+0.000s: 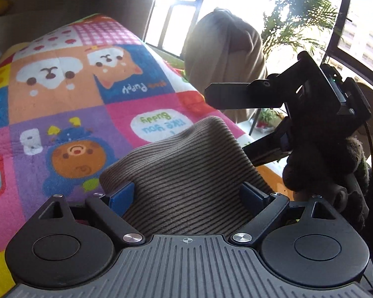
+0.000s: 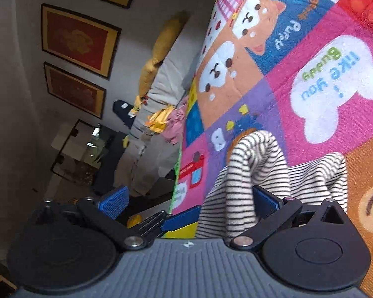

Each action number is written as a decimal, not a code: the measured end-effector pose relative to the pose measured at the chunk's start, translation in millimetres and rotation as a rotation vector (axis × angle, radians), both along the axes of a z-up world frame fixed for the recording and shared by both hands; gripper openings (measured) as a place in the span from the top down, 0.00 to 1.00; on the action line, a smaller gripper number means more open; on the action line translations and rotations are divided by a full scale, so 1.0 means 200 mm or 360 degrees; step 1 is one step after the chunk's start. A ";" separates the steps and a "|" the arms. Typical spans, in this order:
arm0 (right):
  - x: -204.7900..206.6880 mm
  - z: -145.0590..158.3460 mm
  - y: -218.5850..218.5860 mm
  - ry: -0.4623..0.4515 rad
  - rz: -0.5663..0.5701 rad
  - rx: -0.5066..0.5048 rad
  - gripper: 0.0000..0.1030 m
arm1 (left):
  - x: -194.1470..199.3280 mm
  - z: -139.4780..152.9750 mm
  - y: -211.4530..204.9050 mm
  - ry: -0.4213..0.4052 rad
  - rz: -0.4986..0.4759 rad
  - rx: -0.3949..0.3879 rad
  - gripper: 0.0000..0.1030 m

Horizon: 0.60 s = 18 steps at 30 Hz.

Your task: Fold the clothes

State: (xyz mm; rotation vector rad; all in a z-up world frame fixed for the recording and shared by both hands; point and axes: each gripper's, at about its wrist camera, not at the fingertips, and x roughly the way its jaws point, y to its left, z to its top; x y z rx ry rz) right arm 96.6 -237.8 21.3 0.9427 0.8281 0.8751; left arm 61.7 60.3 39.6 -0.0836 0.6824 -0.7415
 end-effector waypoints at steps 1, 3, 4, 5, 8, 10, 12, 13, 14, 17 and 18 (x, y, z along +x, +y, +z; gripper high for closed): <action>-0.02 0.00 0.00 0.0016 0.0048 0.0105 0.00 | -0.01 0.01 0.00 -0.0003 -0.0022 -0.0036 0.09; -0.06 0.04 -0.01 -0.0007 0.0093 0.0206 0.00 | -0.03 0.05 -0.04 -0.0051 -0.0103 -0.0060 0.09; -0.08 0.07 -0.02 -0.0045 0.0088 0.0170 0.00 | -0.05 0.06 -0.08 -0.0093 -0.0149 -0.0044 0.09; -0.10 0.10 -0.02 -0.0089 0.0078 0.0117 0.00 | -0.06 0.07 -0.12 -0.0135 -0.0191 -0.0024 0.09; -0.15 0.13 -0.10 -0.0155 0.0014 -0.0033 0.00 | -0.07 0.04 -0.23 -0.0175 -0.0257 0.0043 0.09; -0.18 0.15 -0.15 -0.0195 -0.0031 -0.0133 0.00 | -0.06 0.00 -0.29 -0.0139 -0.0294 0.0059 0.09; -0.22 0.16 -0.22 -0.0225 -0.0117 -0.0291 0.00 | -0.05 -0.04 -0.34 -0.0119 -0.0324 0.0087 0.09; -0.25 0.16 -0.25 -0.0240 -0.0163 -0.0375 0.00 | -0.06 -0.05 -0.35 -0.0121 -0.0333 0.0110 0.08; -0.26 0.16 -0.29 -0.0241 -0.0233 -0.0471 0.00 | -0.06 -0.07 -0.37 -0.0123 -0.0342 0.0133 0.08; -0.27 0.17 -0.35 -0.0212 -0.0472 -0.0741 0.00 | -0.05 -0.08 -0.39 -0.0105 -0.0372 0.0139 0.07; -0.27 0.18 -0.34 -0.0239 -0.0520 -0.0817 0.00 | -0.05 -0.08 -0.40 -0.0097 -0.0380 0.0144 0.07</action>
